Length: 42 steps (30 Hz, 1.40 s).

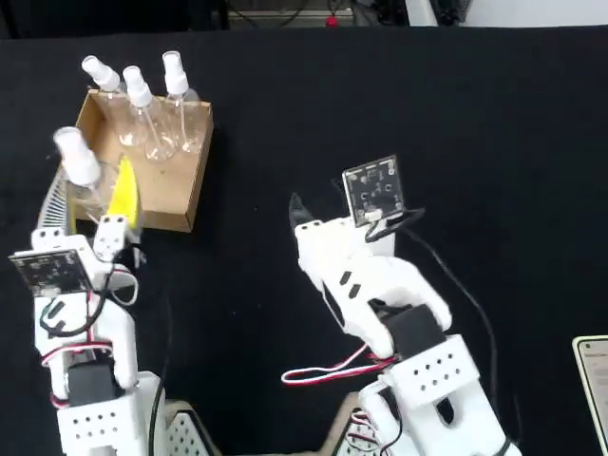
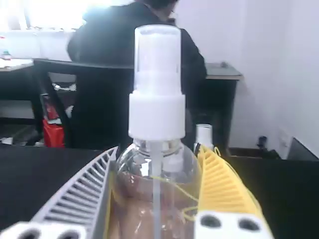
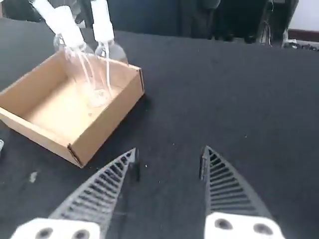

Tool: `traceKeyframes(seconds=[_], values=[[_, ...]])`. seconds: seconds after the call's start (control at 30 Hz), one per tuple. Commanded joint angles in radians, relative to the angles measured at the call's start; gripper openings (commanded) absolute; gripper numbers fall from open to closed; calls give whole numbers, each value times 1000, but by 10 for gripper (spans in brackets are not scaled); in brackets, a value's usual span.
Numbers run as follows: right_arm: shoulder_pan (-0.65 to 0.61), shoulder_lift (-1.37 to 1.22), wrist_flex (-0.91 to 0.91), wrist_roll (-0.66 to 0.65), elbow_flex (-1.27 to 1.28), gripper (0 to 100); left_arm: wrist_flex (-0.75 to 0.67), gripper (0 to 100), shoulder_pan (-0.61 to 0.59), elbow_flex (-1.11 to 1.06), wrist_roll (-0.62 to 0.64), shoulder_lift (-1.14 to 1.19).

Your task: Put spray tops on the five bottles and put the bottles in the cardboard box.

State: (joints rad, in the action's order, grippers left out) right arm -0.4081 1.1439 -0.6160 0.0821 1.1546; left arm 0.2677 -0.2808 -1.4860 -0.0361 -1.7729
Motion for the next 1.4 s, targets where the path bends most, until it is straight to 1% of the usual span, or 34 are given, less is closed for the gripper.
traceKeyframes(seconds=[0.0,0.1,0.2,0.33,0.47,0.57,0.77,0.93,1.17,1.37], values=[[15,-10,86,2,41,191,-183,98,-51,71,0,167],[15,-10,121,23,82,191,-338,98,-54,85,-2,356],[15,-10,127,75,99,191,-445,98,-90,145,-2,560],[15,-10,127,83,102,191,-509,98,-130,257,-2,790],[15,-12,127,83,102,191,-568,98,-134,355,-2,987],[15,-13,127,83,102,191,-631,98,-130,392,-2,1088],[15,-16,127,81,104,191,-861,98,-136,386,-2,1238],[15,-16,127,81,104,191,-988,98,-131,404,6,1358],[15,-16,124,78,104,191,-1005,98,-136,570,6,1603],[17,-16,121,78,104,191,-1005,98,-130,596,6,1683]])
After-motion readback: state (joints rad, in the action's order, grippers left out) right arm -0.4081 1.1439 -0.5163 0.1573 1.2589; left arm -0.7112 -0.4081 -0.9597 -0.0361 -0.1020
